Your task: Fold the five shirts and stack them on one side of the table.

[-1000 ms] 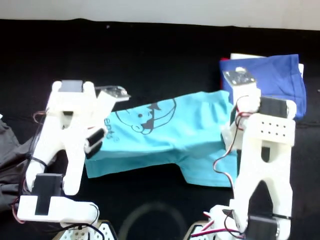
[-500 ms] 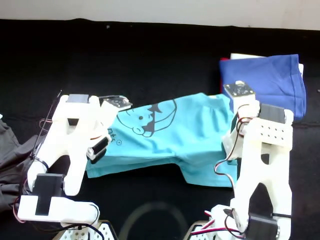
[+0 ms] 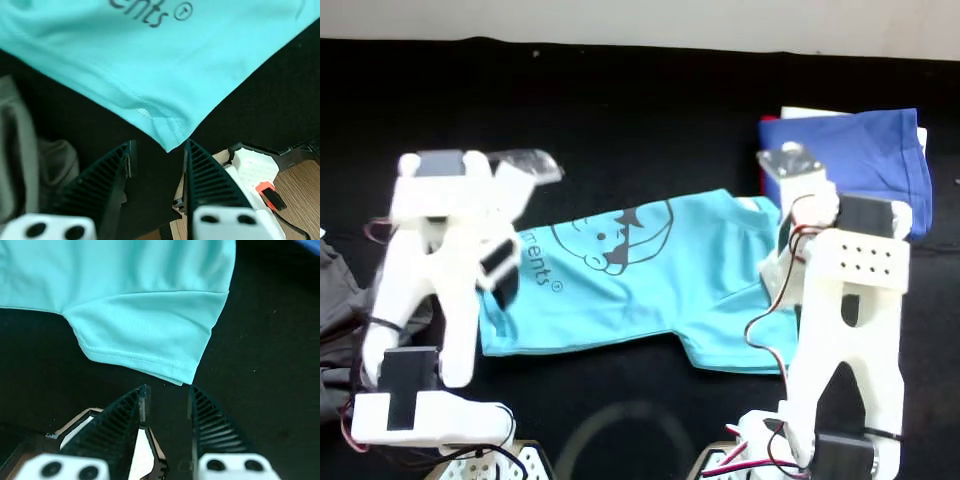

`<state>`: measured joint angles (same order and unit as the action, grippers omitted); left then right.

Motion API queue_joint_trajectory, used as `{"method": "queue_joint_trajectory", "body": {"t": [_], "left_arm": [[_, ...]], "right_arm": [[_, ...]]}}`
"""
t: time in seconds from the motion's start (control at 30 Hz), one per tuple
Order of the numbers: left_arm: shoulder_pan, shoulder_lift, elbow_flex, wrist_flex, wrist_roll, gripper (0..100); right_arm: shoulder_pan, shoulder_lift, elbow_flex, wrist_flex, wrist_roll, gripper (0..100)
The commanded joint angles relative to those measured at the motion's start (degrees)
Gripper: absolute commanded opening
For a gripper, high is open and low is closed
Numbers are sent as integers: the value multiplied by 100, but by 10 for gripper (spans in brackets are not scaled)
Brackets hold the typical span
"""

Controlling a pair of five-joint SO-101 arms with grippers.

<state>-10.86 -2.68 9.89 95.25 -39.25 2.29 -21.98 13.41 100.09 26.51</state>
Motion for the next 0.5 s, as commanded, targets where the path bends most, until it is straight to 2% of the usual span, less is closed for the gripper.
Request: {"method": "queue_joint_trajectory", "body": {"t": [0.0,0.07,0.13,0.3,0.47], "left_arm": [[-171,-224,-971,114,-26,167],[-163,-180,-1156,105,-26,135],[-48,-92,-1147,-97,105,10],[242,655,-945,-905,826,11],[242,1780,-954,-1635,1222,9]], "right_arm": [[-198,-163,-532,-242,9,122],[-365,-163,-286,-769,-53,77],[-593,-163,57,-1358,-264,0],[-1165,-163,910,-2615,-343,5],[-1244,75,1402,-3846,-343,5]]}}
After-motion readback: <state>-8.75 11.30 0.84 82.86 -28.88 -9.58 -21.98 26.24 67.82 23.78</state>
